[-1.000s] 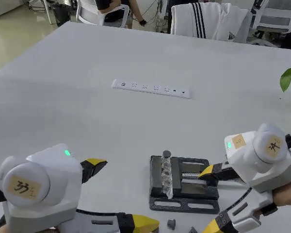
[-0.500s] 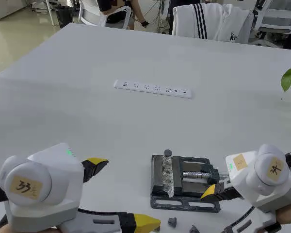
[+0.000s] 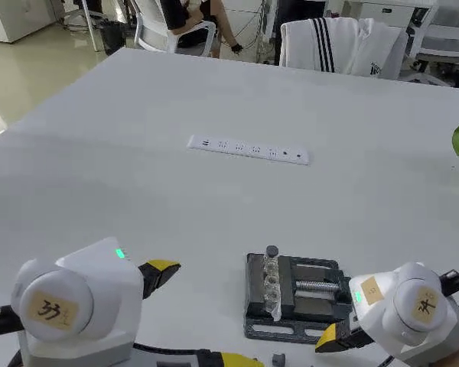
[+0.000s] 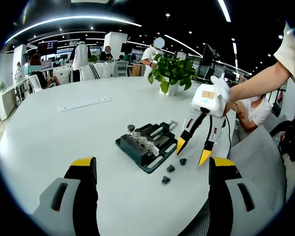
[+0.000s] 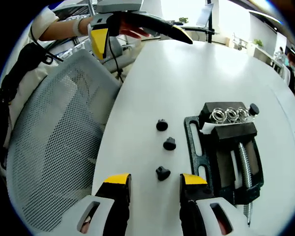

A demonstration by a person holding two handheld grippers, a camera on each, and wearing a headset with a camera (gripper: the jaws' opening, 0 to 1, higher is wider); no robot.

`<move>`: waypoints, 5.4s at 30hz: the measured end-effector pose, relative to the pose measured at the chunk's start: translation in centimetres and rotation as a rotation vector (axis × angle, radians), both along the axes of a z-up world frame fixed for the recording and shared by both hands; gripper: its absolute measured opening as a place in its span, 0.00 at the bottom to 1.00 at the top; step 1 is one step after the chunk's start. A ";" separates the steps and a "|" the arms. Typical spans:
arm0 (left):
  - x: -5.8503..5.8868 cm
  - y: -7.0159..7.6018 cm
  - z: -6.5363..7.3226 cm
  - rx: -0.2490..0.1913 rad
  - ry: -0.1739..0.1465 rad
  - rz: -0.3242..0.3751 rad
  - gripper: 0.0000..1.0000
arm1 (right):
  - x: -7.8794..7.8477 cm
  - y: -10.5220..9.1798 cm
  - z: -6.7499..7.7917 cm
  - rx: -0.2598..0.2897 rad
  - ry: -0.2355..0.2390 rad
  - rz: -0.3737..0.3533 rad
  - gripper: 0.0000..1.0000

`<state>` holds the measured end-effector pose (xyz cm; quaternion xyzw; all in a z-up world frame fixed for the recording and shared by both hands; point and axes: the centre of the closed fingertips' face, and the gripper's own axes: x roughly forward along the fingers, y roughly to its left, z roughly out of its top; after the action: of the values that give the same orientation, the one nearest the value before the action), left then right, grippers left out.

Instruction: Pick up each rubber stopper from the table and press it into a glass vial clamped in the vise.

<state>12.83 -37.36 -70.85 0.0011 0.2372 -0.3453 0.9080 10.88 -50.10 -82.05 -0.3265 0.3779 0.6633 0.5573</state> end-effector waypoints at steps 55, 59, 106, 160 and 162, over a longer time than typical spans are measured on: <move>0.6 -3.2 0.3 -0.097 0.049 -0.042 0.91 | 2.8 -0.3 3.6 0.050 -0.245 -0.074 0.06; 0.8 -4.1 0.3 -0.129 0.082 -0.045 0.90 | 2.9 -0.3 4.7 0.064 -0.273 -0.099 0.06; 1.4 -8.6 -1.0 -0.664 0.603 0.123 0.18 | 2.2 4.4 10.5 0.167 -0.501 -0.024 0.06; -2.0 -8.4 3.4 -0.793 0.677 -0.256 0.09 | -1.4 3.7 15.5 0.352 -0.201 -0.043 0.16; -2.4 -8.2 3.6 -0.792 0.692 -0.279 0.09 | -1.8 3.9 16.0 0.357 -0.194 -0.032 0.15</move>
<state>10.46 -45.60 -67.21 -0.4234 0.3714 -0.5057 0.6535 9.03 -46.21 -66.07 -0.2788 0.2037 0.6764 0.6506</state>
